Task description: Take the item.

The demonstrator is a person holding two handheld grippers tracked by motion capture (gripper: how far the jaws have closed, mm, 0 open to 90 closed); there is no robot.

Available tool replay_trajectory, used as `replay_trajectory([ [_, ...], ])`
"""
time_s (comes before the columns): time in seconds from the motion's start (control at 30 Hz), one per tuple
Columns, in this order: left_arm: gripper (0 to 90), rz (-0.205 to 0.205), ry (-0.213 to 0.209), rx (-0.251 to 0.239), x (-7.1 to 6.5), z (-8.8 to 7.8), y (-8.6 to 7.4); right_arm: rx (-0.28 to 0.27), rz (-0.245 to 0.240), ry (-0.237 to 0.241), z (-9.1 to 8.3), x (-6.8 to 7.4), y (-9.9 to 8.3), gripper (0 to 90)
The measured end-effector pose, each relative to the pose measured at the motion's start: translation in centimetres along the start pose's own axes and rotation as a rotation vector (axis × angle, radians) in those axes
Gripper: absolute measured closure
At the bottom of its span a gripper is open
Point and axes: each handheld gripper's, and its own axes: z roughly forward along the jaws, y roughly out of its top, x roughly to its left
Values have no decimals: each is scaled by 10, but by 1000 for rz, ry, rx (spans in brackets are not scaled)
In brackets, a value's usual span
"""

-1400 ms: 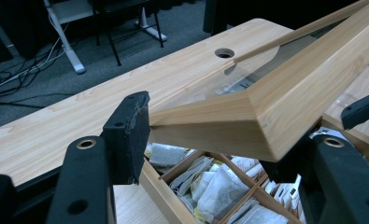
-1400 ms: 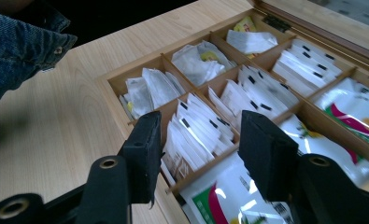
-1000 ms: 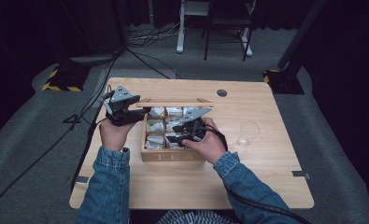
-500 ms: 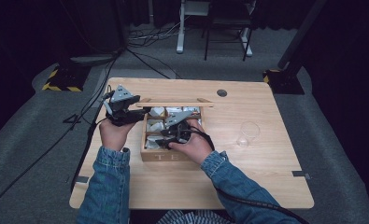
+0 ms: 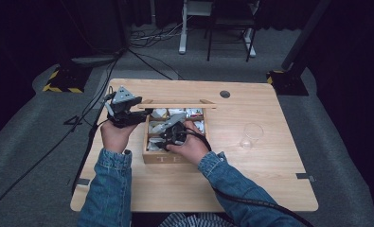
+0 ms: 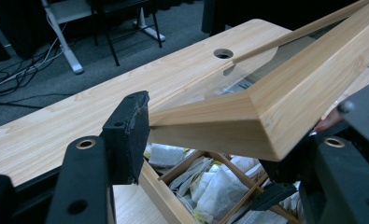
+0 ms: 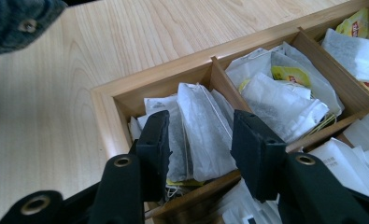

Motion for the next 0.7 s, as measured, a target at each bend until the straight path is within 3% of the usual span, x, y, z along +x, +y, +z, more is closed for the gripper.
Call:
replay_trajectory([
  [0.13,415,0,-1,1,0,0,0,30,-28,-7,4,-1,1,624],
  [0.27,415,-1,-1,-1,0,0,0,61,-63,-25,5,-1,4,748],
  [0.3,415,-1,-1,-1,0,0,0,61,-63,-25,5,-1,4,748],
  [0.37,415,-1,-1,1,0,0,0,67,-84,-21,7,0,5,848],
  [0.43,415,-1,-1,1,0,0,0,63,-88,-28,7,0,5,887],
  [0.7,415,1,-2,2,0,0,0,43,-98,-38,1,1,6,900],
])
